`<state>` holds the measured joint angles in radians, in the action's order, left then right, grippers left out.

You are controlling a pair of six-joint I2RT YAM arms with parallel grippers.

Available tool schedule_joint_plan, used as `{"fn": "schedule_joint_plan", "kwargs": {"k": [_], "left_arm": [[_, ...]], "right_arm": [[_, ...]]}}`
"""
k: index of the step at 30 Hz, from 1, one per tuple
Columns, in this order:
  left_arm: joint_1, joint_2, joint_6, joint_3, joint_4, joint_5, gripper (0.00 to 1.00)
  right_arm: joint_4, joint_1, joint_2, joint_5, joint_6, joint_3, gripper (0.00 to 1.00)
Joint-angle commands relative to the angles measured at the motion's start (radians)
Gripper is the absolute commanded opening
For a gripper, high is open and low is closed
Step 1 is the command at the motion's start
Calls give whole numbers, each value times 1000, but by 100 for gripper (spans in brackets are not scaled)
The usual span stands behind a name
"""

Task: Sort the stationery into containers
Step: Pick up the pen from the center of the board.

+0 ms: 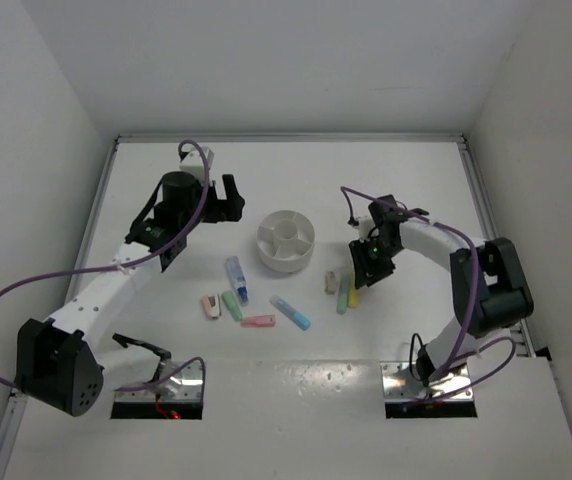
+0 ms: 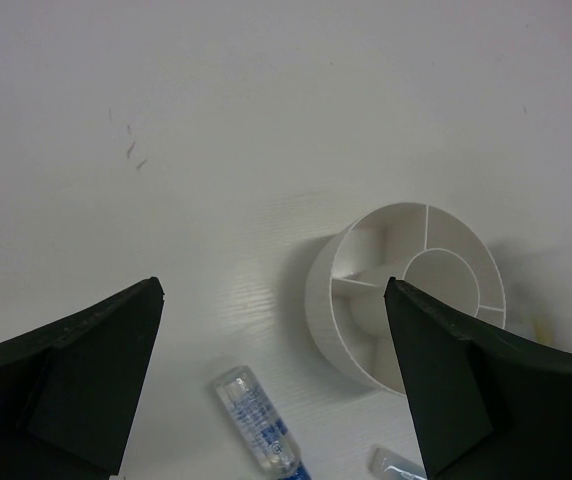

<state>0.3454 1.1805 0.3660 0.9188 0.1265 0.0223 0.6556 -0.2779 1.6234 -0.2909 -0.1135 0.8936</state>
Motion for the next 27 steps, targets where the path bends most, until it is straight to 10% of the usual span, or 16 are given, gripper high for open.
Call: {"fn": "schedule_joint_plan", "kwargs": {"k": [1,27], "left_arm": [[6,-27,-13,18,-16,-4,100],[6,-45,-13,18,-16,-22,100]], "right_arm": [[-30,-10,41,33,-17,56,40],[-114,-67,239,193,-114,105,43]]}}
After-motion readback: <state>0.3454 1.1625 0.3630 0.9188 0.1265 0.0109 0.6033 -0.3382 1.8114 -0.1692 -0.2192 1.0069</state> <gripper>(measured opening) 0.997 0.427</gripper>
